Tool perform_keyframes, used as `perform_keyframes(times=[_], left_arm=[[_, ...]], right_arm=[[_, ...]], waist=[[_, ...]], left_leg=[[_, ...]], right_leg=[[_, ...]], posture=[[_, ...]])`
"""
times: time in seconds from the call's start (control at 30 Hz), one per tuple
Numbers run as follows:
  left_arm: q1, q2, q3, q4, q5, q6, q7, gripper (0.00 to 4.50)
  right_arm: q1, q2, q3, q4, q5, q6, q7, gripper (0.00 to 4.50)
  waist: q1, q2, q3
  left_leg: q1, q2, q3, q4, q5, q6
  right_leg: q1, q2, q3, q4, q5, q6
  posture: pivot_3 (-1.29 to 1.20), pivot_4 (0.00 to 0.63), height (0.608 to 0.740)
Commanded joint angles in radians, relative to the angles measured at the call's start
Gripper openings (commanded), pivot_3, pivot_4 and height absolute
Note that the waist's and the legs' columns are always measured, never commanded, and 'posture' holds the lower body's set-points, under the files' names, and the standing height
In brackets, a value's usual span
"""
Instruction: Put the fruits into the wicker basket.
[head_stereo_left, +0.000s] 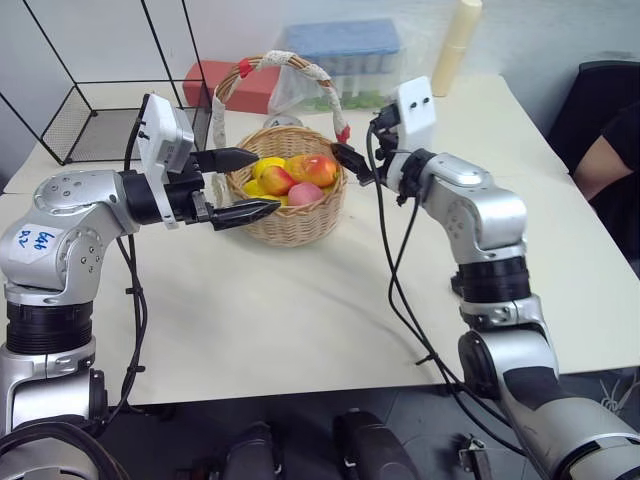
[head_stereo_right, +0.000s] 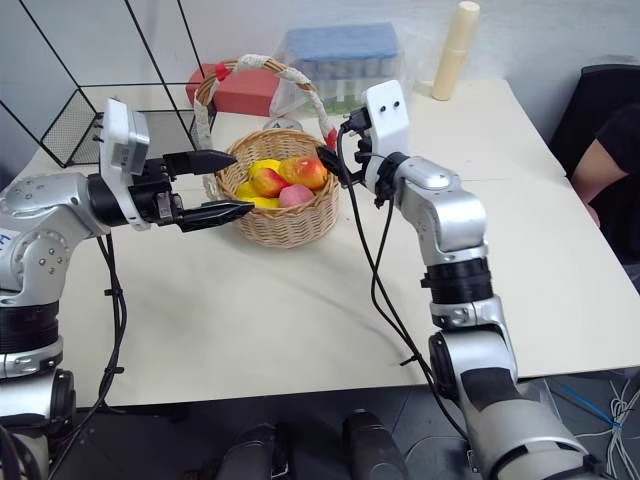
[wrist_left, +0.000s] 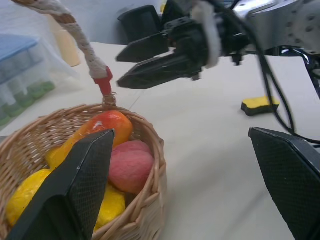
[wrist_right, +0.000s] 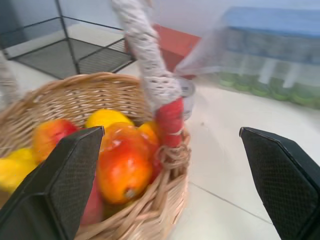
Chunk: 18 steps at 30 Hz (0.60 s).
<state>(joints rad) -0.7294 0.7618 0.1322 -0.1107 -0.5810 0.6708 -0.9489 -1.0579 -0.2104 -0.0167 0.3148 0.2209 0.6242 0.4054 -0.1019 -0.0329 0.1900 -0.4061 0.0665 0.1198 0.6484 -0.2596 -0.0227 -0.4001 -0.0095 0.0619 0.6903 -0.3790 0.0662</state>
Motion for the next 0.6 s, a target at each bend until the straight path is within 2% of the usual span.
perform_keyframes(times=[0.03,0.07,0.17,0.33,0.37,0.53,0.57,0.6], left_arm=[[-0.015,-0.005,0.014,-0.034,-0.002,-0.013,0.022,4.50],[-0.009,-0.005,0.016,-0.046,-0.008,-0.008,0.025,4.50],[0.007,-0.005,0.020,-0.072,-0.017,-0.002,0.033,4.50],[0.039,0.004,0.022,-0.100,-0.003,-0.012,0.044,4.50],[0.047,0.006,0.024,-0.106,-0.005,-0.012,0.044,4.50],[0.051,0.003,0.023,-0.111,-0.011,-0.012,0.042,4.50],[0.047,0.000,0.021,-0.109,-0.011,-0.014,0.042,4.50],[0.043,-0.004,0.018,-0.105,-0.011,-0.016,0.041,4.50]], right_arm=[[-0.078,0.020,-0.003,0.153,-0.026,-0.152,0.009,4.48],[-0.097,0.024,-0.004,0.211,-0.036,-0.191,0.007,4.48],[-0.135,0.028,0.000,0.341,-0.063,-0.288,0.009,3.90],[-0.158,0.035,-0.006,0.435,-0.070,-0.382,0.030,2.25],[-0.158,0.036,-0.005,0.440,-0.070,-0.393,0.034,2.02],[-0.146,0.034,-0.005,0.406,-0.063,-0.398,0.047,0.32],[-0.137,0.028,-0.007,0.380,-0.059,-0.388,0.051,0.06],[-0.122,0.018,-0.012,0.344,-0.053,-0.373,0.054,0.06]], waist=[[-0.003,0.000,0.000],[-0.004,0.000,0.000],[-0.008,0.000,0.000],[-0.008,0.000,0.000],[-0.009,0.000,0.000],[-0.009,0.000,0.000],[-0.009,0.000,0.000],[-0.008,0.000,0.000]], left_leg=[[0.000,0.000,0.000,0.000,0.000,0.000],[0.000,0.000,0.000,0.000,0.000,0.000],[0.000,0.000,0.000,0.000,0.000,0.000],[0.000,0.000,0.000,0.000,0.000,0.000],[0.000,0.000,0.000,0.000,0.000,0.000],[0.000,0.000,0.000,0.000,0.000,0.000],[0.000,0.000,0.000,0.000,0.000,0.000],[0.000,0.000,0.000,0.000,0.000,0.000]], right_leg=[[0.000,0.000,0.000,0.000,0.000,0.000],[0.000,0.000,0.000,0.000,0.000,0.000],[0.000,-0.001,0.000,0.000,0.000,0.000],[0.000,-0.001,0.000,0.000,0.000,0.000],[0.000,-0.001,0.000,0.000,0.000,0.000],[0.000,0.000,0.000,0.000,0.000,0.000],[0.000,-0.001,0.000,0.000,0.000,0.000],[0.000,-0.001,0.000,0.000,0.000,0.000]], posture=[[0.00,0.150,0.740],[0.00,0.150,0.740],[0.00,0.150,0.740],[0.00,0.150,0.740],[0.00,0.150,0.740],[0.00,0.150,0.740],[0.00,0.150,0.740],[0.00,0.150,0.740]])
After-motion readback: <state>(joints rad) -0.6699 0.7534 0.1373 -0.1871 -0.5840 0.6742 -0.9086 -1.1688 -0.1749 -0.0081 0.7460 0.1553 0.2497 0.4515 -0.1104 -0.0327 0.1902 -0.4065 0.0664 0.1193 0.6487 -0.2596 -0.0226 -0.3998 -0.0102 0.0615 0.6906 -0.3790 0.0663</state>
